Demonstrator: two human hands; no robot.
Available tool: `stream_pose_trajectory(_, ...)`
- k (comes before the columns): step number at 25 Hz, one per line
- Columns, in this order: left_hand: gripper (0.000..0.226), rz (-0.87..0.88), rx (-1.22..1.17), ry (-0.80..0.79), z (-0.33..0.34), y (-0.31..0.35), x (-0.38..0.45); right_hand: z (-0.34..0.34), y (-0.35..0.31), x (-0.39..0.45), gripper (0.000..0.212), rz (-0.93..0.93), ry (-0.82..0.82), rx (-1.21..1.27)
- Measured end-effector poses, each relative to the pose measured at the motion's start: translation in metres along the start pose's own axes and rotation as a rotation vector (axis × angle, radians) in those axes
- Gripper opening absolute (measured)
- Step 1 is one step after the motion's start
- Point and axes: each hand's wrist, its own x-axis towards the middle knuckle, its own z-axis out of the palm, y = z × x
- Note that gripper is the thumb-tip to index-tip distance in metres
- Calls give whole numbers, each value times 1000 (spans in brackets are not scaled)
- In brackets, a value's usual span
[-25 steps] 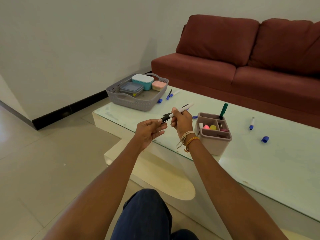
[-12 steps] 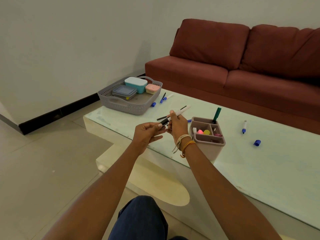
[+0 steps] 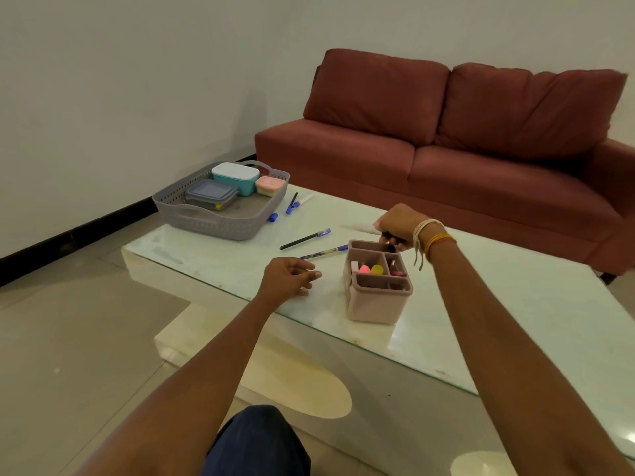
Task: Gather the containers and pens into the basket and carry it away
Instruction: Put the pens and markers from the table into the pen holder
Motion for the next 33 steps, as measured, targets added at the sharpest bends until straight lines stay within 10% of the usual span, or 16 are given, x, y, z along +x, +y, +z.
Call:
stream_pose_trajectory(10,30,17,80,41,-2,-10,7,-12,-10,12,27,-113,367,-161)
stream_pose_trajectory(18,21,100,283,74,5,-14,6,12,-1,10,43,-91,222,-147)
stream_pose_trajectory(22,16,134,402,147,12,-18,9,-2,19,6,22,-140,207,236)
stream_pose_trajectory(26,21,213,780,223,26,-15,7,-47,69,35,25,84,547,986)
stream_pose_trajectory(29,17,248,913,185,36,-14,18,-45,122,72,34,273,725,532)
stream_pose_trajectory(33,13,334,1081,187,44,-18,37,-16,164,113,42,206,518,-197)
